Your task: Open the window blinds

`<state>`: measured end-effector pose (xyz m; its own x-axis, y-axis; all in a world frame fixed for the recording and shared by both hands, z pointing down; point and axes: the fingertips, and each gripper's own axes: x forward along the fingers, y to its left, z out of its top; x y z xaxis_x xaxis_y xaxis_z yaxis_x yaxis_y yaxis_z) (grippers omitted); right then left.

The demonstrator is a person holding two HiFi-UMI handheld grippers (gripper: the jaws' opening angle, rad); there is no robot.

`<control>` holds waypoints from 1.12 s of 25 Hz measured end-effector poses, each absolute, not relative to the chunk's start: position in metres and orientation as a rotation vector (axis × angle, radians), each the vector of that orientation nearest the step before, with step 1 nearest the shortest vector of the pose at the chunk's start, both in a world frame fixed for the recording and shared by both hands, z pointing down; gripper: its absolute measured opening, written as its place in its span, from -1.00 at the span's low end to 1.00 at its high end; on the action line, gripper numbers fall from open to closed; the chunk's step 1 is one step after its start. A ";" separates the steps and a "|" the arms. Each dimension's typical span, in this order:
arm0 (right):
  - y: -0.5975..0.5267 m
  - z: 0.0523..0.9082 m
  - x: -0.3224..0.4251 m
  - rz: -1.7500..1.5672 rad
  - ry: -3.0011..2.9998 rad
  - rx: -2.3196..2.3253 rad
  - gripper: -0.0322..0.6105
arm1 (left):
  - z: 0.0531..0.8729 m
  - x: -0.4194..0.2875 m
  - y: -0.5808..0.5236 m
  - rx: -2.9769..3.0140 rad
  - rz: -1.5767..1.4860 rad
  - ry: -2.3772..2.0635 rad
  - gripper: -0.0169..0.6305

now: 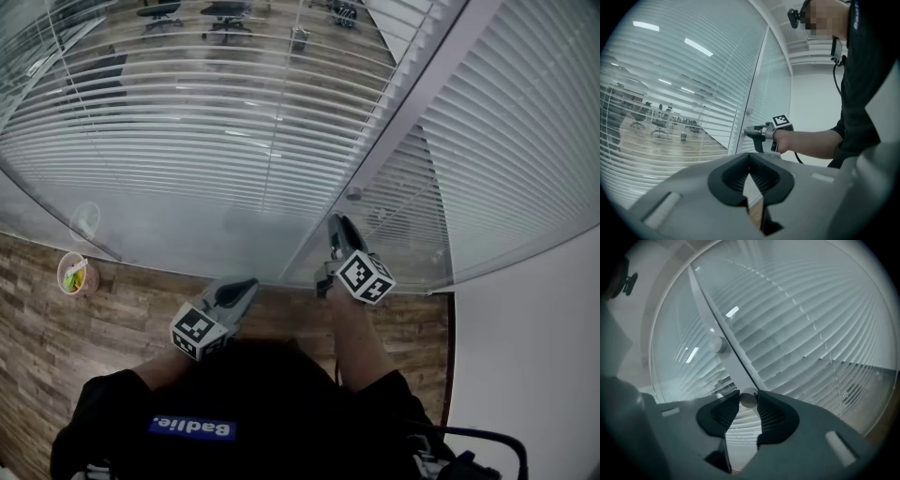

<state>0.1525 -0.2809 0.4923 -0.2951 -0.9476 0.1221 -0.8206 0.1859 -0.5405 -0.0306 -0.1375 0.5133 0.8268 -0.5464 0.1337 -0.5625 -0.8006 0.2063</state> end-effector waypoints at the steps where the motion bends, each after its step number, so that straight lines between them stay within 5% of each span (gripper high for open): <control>1: -0.281 0.494 0.153 -0.801 2.194 -1.665 -0.52 | 0.515 -0.030 -0.138 2.771 0.100 -0.856 -0.95; 18: -0.281 0.496 0.155 -1.006 2.043 -1.450 -0.51 | 0.516 -0.026 -0.135 2.767 0.092 -0.827 -0.95; 28: -0.272 0.482 0.132 0.256 2.789 -2.255 -0.41 | 0.512 -0.025 -0.136 2.765 0.094 -0.826 -0.95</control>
